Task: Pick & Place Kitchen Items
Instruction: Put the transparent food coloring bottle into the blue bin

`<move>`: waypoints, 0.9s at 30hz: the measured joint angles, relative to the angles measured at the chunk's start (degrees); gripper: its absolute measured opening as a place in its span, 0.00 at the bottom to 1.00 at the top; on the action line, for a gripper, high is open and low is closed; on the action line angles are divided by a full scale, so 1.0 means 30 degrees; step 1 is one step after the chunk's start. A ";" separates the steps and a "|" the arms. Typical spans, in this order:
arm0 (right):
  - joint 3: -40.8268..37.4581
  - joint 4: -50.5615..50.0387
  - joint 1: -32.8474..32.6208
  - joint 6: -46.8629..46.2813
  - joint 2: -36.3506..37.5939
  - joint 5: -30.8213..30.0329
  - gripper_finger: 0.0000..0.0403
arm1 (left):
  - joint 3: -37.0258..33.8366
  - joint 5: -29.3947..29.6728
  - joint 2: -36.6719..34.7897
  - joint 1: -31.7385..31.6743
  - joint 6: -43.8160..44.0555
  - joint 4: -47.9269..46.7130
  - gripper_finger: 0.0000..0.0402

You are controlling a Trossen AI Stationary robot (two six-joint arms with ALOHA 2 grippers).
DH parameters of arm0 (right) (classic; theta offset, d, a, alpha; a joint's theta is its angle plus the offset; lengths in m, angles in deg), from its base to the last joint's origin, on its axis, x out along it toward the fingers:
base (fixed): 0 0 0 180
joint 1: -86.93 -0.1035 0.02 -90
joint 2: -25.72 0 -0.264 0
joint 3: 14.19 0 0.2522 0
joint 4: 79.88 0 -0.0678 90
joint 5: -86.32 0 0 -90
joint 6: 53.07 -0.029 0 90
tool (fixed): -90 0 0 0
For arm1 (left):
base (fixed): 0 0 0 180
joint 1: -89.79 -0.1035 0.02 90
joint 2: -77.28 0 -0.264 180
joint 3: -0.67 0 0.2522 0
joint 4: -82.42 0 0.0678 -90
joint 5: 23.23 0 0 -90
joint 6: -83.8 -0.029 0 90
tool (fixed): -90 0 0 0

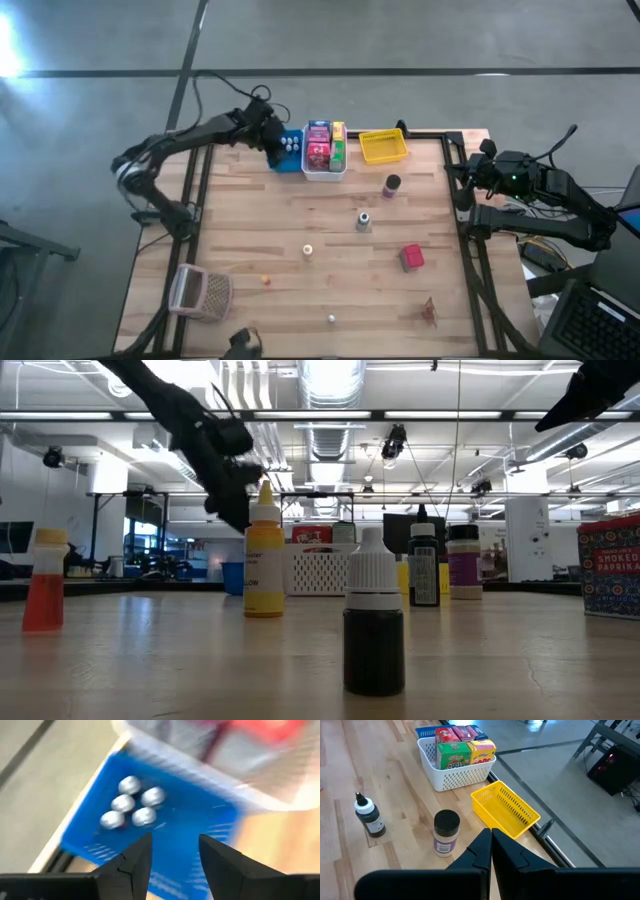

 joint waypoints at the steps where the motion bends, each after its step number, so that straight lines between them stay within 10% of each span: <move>1: -0.0007 0.0005 0.0001 -0.0012 -0.0003 0.0000 0.02 | -0.0273 -0.0870 -0.0755 0.0182 0.0057 0.0007 0.41; 6: -0.0004 0.0005 -0.0002 -0.0040 -0.0006 0.0007 0.02 | -0.2420 -0.4385 -0.4635 0.1971 0.0147 0.0153 0.41; 14: 0.0000 0.0005 0.0005 -0.0031 -0.0005 0.0005 0.02 | -0.6271 -0.4547 -1.0562 0.8500 -0.0347 0.0573 0.41; 27: 0.0000 0.0005 -0.0002 -0.0036 0.0000 0.0007 0.02 | -1.0086 0.2451 -1.2753 2.2458 0.1727 0.6327 0.41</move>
